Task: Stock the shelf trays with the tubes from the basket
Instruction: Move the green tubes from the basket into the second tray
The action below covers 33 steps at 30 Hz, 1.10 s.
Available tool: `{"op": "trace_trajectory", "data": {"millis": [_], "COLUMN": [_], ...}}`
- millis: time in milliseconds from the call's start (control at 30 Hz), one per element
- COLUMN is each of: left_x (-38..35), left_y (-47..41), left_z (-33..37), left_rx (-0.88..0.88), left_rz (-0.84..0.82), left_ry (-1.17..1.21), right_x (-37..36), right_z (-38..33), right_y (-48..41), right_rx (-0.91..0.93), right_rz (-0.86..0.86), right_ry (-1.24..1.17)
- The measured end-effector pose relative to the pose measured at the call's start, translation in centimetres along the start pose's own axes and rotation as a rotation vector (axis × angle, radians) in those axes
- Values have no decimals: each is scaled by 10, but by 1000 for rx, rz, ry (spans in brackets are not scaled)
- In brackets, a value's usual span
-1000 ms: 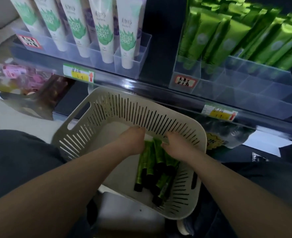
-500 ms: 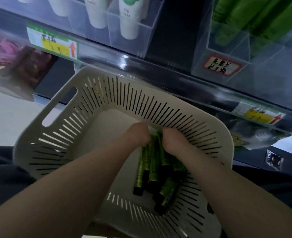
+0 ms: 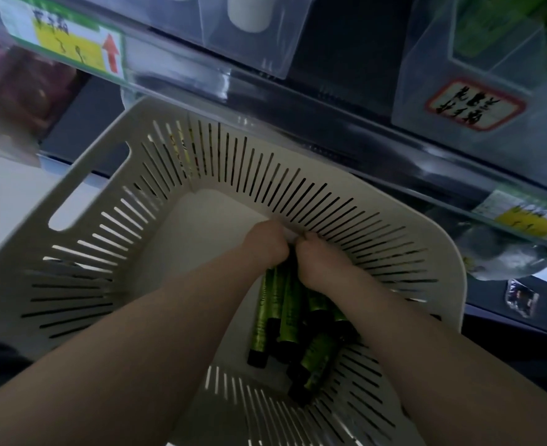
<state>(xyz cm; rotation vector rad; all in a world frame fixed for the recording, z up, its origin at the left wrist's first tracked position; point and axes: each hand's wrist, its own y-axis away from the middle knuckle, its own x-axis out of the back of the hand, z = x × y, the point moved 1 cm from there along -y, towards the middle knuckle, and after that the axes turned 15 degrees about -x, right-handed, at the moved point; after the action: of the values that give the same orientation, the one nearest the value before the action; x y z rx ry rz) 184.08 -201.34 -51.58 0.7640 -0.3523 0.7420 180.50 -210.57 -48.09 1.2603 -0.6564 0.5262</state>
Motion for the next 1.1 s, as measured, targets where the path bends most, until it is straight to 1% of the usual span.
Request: {"op": "trace_trajectory", "data": {"millis": [233,367,600,733,900,1100], "left_x": [-1,-1,-1,1,3,4], "left_y": [-2,-2,1,3,5,6], "left_z": [-7,-11,-12,-10,-9,-11], "left_rx": [34,50,61,67,72,78], "left_rz": [-17,-65,-173,-200,-229,-233], "left_ry": [70,81,147,180,194,212], "right_x": [-2,-4,-8,-10,-13,-10], "right_z": [6,5,8,12,16,16], "right_y": [2,3,0,-4,-9,-8], "right_rx": [25,20,27,33,44,89], "right_rz": [28,31,-19,-46,-40,-38], "right_ry": [49,64,80,44,-28,-171]}}
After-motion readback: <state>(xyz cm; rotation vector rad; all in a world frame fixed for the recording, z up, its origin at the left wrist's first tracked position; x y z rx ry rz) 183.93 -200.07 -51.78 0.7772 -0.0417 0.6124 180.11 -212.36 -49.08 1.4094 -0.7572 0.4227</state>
